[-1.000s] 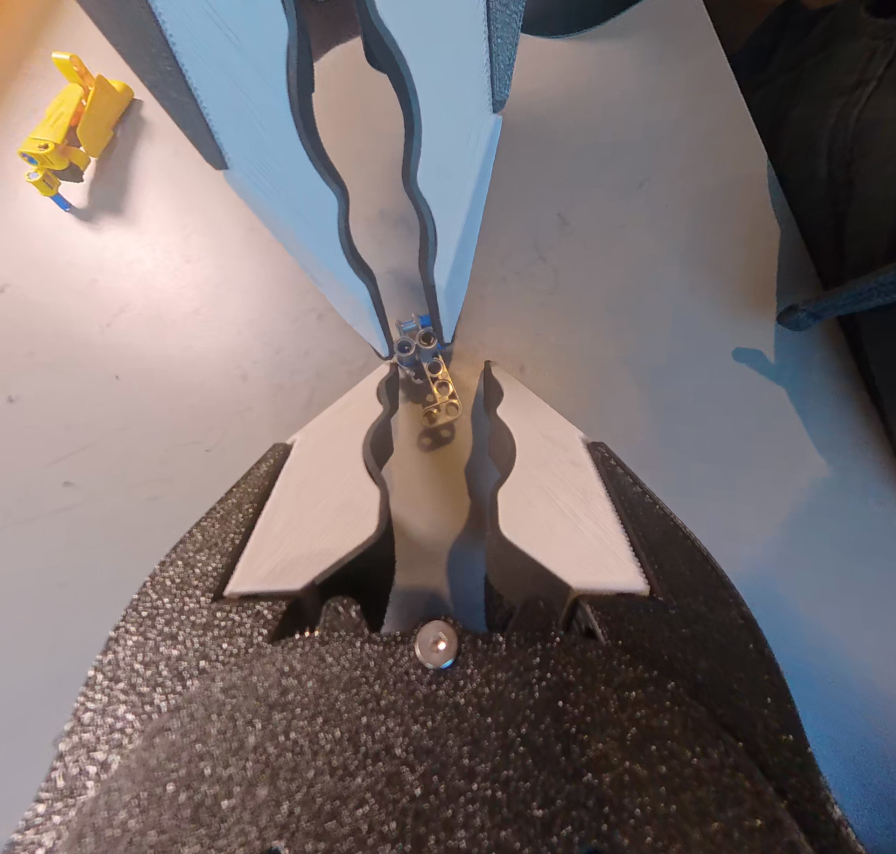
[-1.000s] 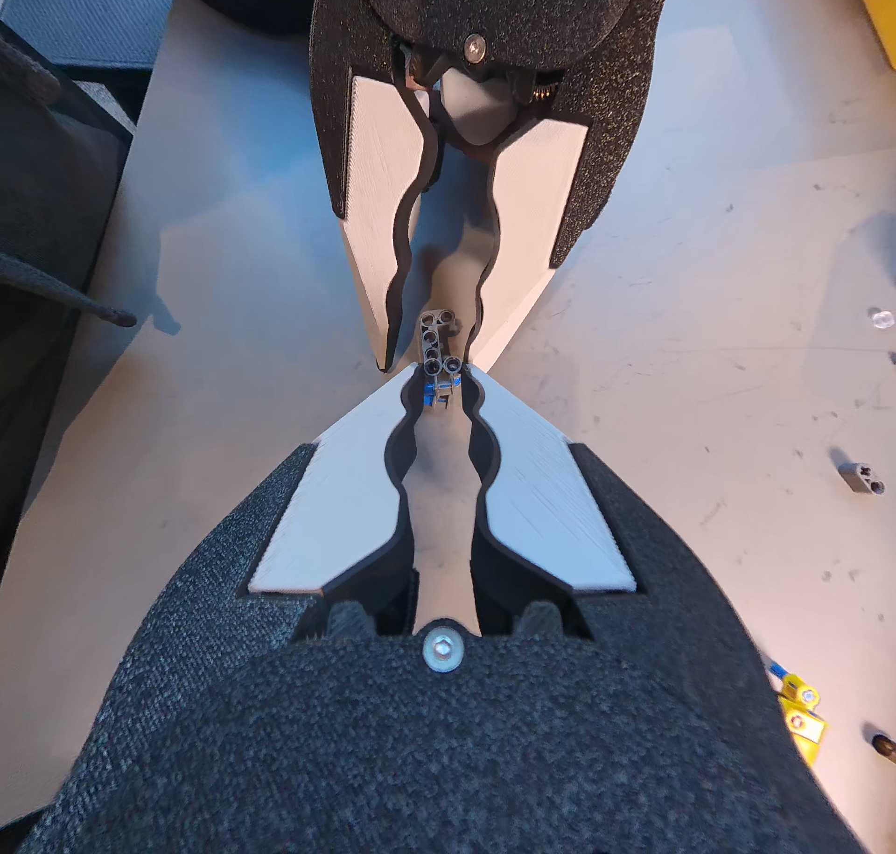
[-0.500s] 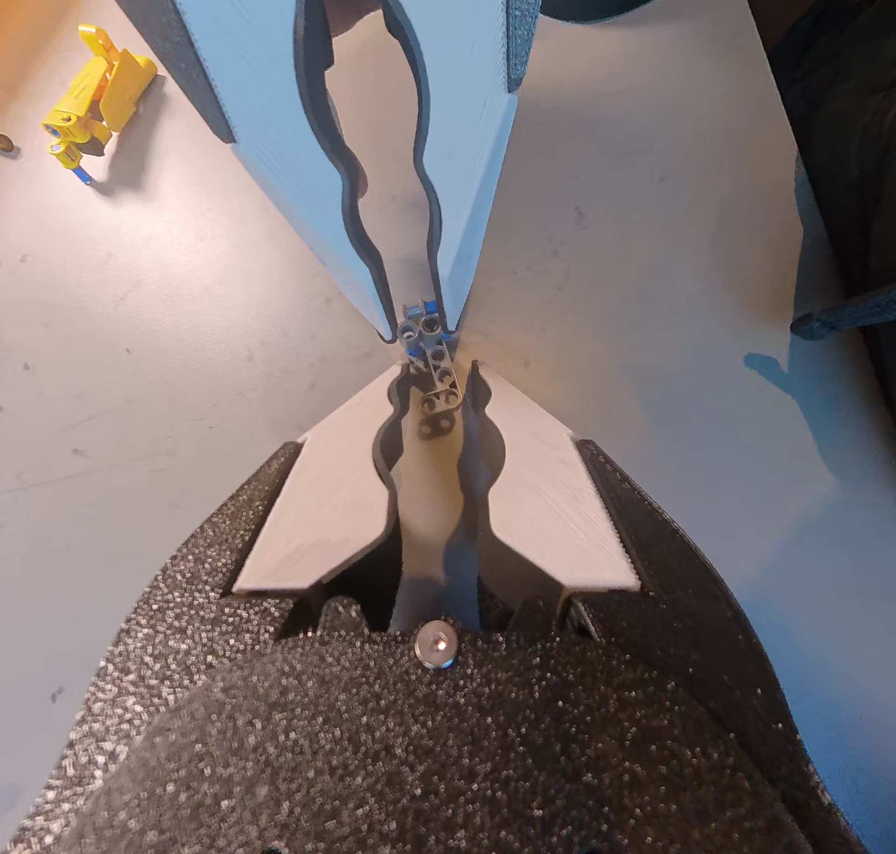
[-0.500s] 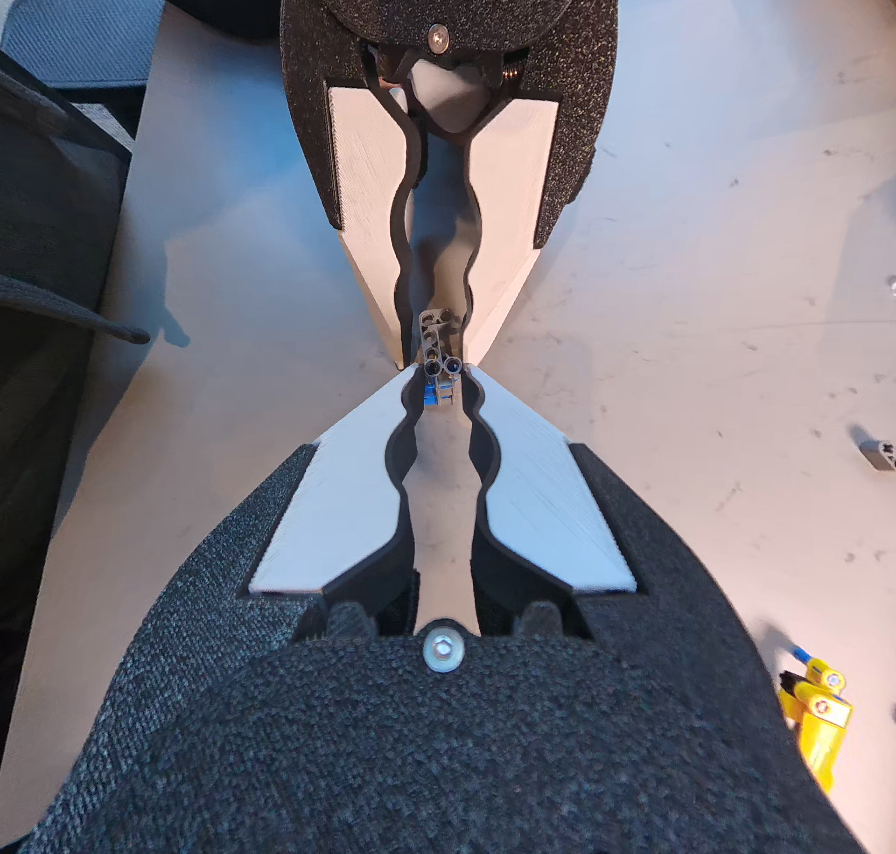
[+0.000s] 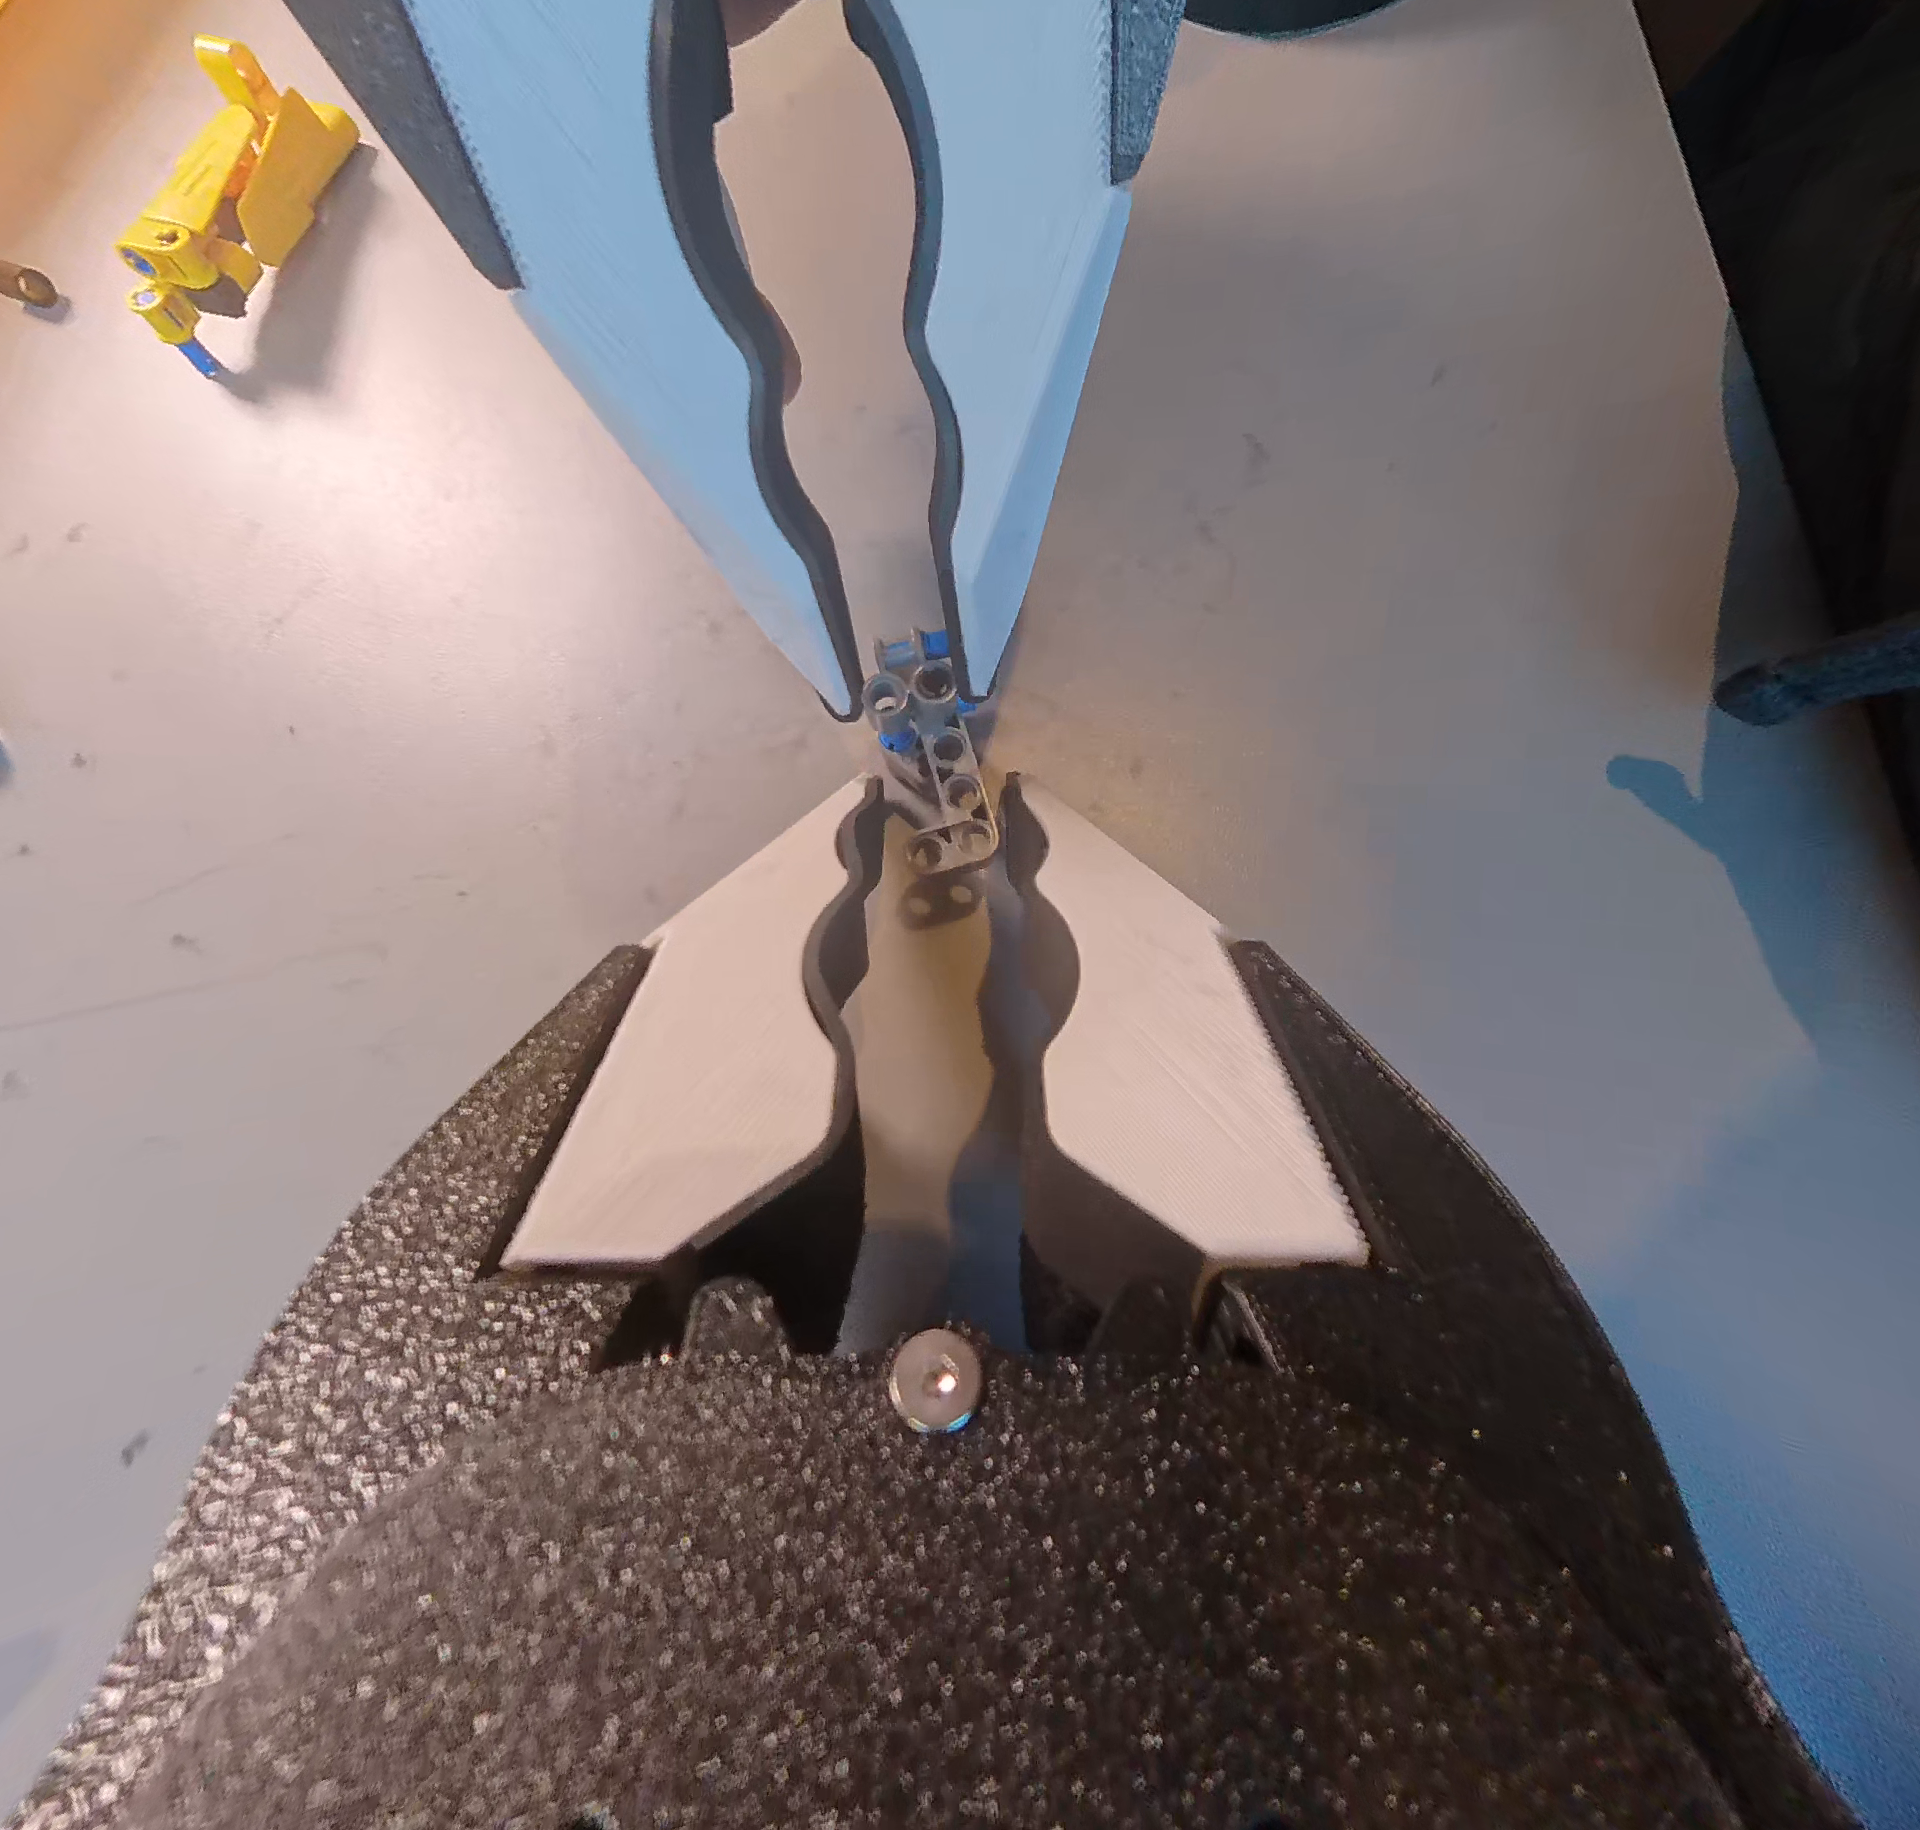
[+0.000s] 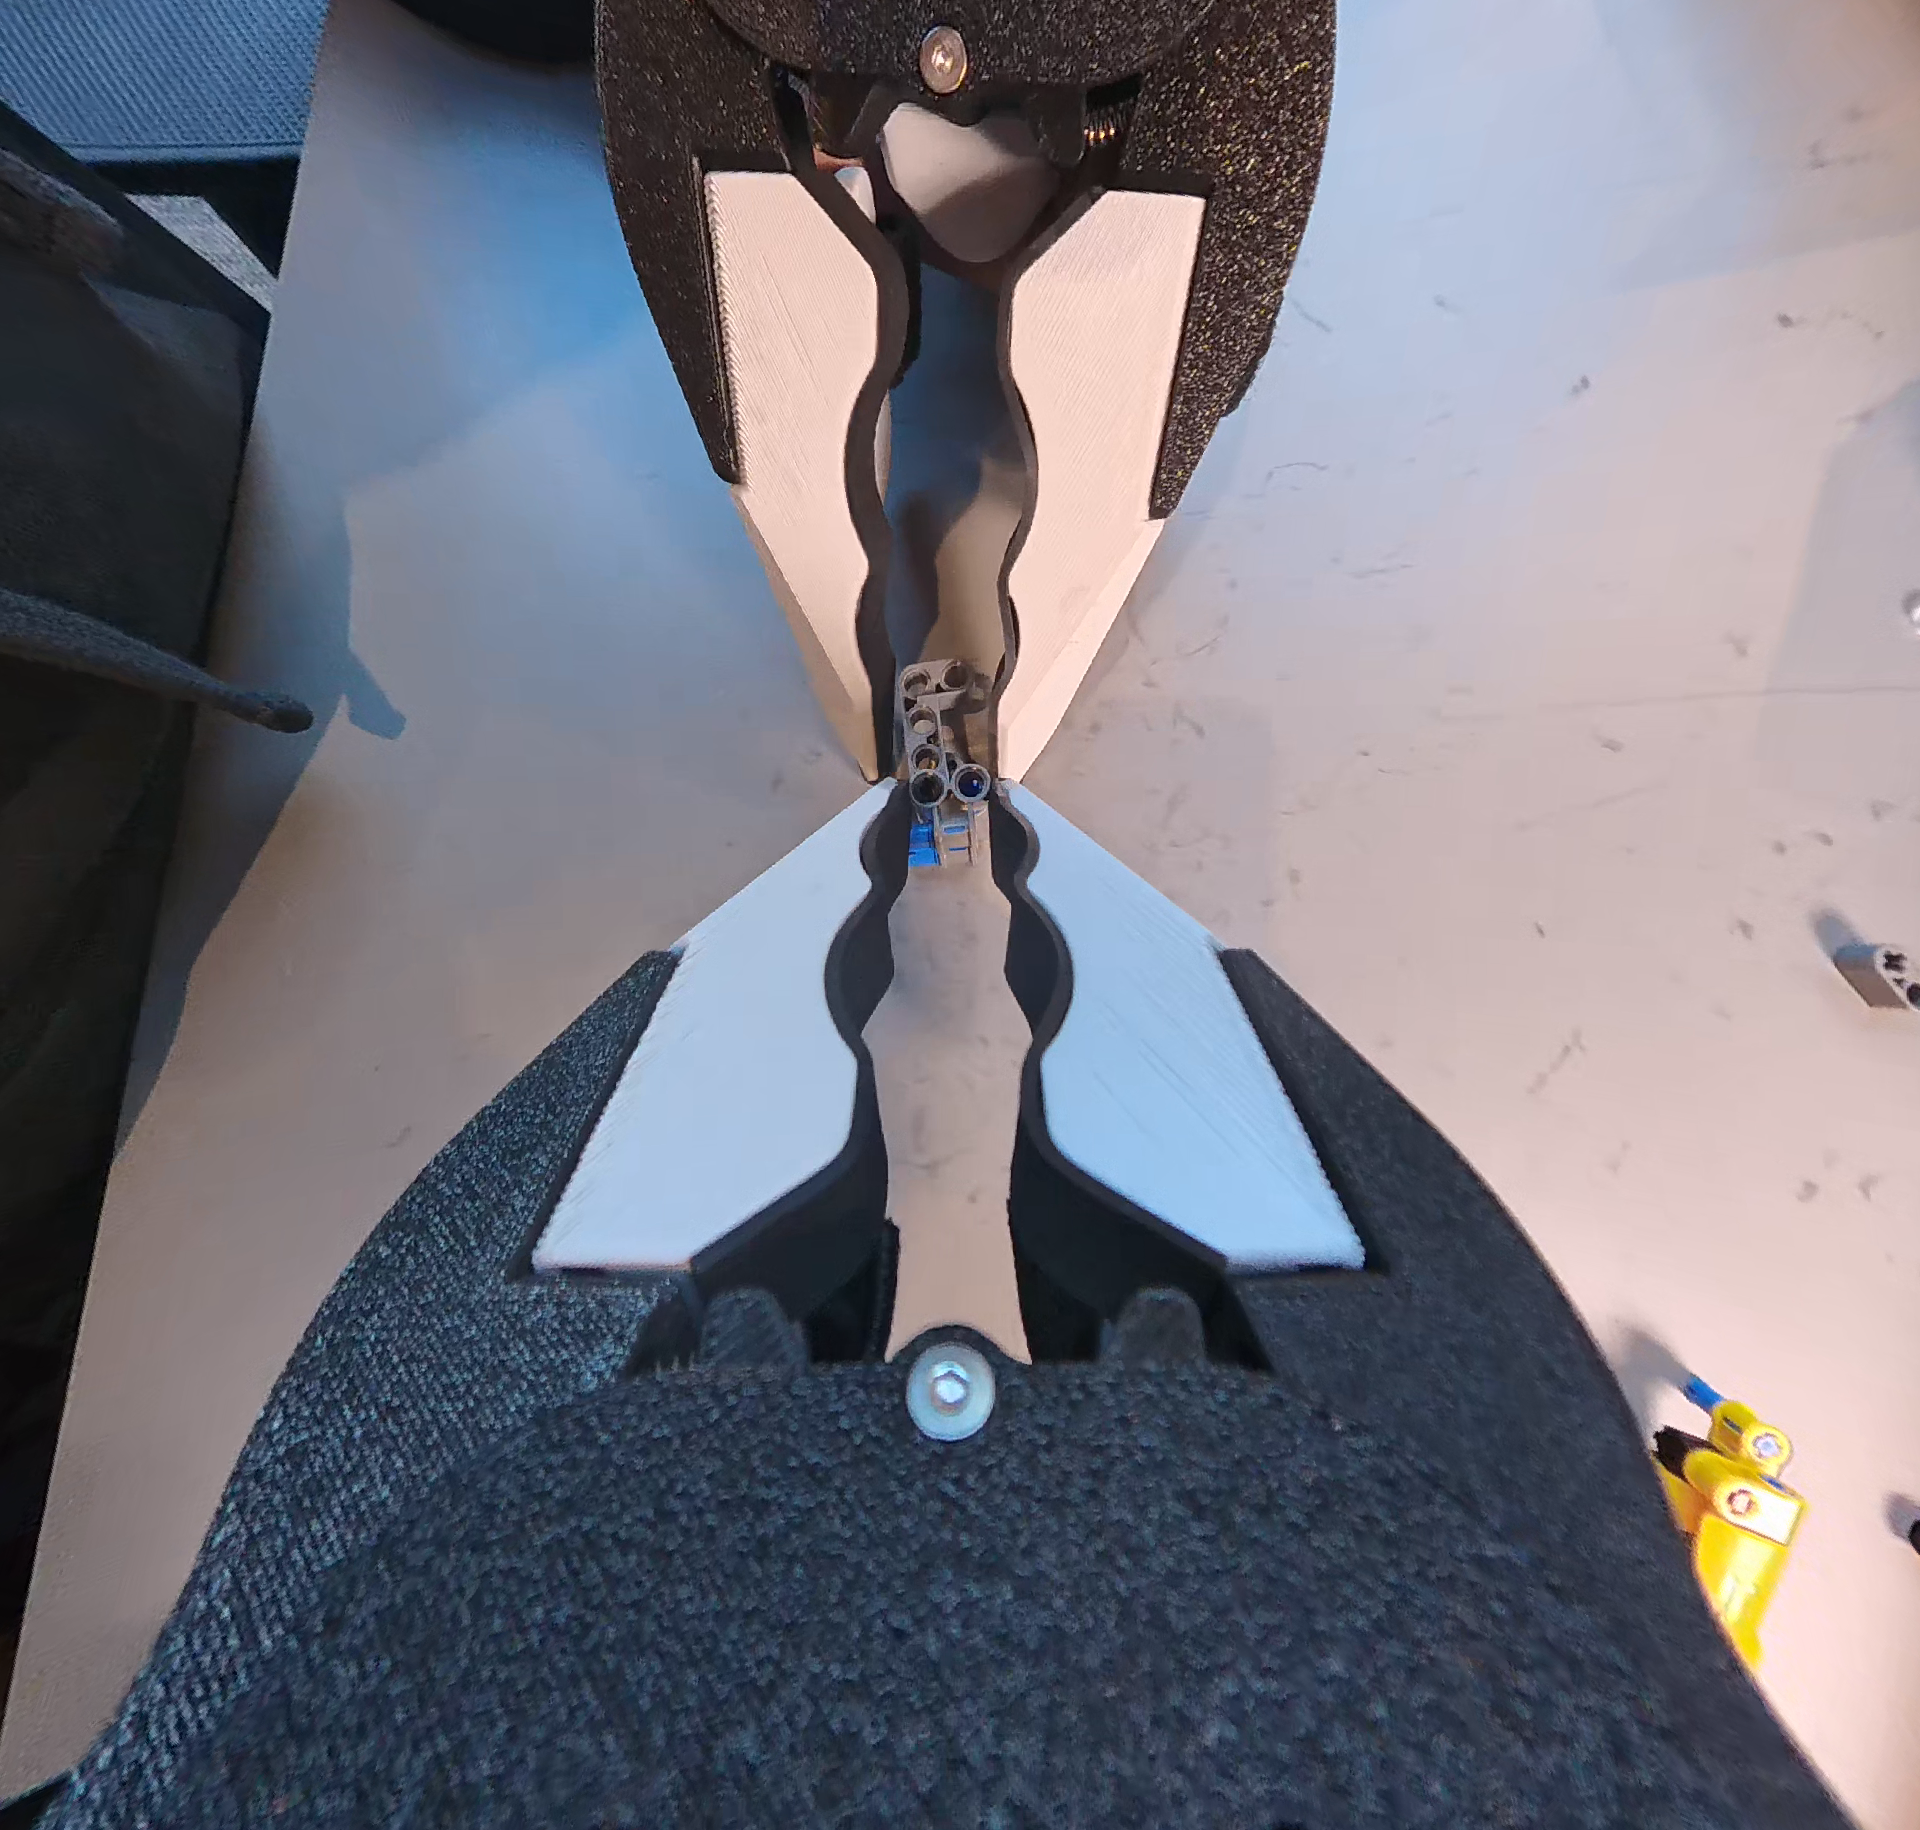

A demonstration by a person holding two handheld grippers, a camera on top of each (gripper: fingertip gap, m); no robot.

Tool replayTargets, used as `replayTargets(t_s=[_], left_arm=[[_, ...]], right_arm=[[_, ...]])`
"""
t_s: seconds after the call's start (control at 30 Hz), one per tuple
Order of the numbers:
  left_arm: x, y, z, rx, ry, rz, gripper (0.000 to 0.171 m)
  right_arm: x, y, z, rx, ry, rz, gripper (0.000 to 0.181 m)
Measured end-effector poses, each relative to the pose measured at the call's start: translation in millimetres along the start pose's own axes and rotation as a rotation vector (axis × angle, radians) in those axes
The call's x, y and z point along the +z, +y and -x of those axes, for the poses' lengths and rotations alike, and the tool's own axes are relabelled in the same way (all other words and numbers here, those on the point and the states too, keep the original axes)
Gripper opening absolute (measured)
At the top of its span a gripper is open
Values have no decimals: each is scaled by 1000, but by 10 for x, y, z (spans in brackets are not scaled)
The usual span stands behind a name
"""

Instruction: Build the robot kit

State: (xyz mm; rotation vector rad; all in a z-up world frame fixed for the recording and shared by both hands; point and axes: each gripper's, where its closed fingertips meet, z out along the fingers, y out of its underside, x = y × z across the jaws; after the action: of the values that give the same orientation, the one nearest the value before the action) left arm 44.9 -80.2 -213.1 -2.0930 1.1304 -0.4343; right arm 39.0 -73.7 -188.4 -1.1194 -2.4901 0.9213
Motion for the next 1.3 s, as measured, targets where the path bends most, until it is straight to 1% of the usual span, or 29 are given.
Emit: replayTargets(t_s=[0.47, 0.8, 1.13, 1.23, 1.3], left_arm=[[8, -9, -29, -13, -6, -7, 20], [11, -11, -26, -44, -24, -26, 18], [6, -13, -12, -13, -55, -24, 22], [-1, -7, -18, -13, -51, -25, 23], [-7, 1, -17, -22, -42, -29, 24]], right_arm=[[6, 1, 14, 20, 8, -6, 15], [7, -3, 22, 77, -14, -42, 15], [-5, -4, 14, 87, -35, -85, 15], [-40, -48, 24, 84, -46, -116, 15], [-43, -30, 2, 79, -38, -107, 15]])
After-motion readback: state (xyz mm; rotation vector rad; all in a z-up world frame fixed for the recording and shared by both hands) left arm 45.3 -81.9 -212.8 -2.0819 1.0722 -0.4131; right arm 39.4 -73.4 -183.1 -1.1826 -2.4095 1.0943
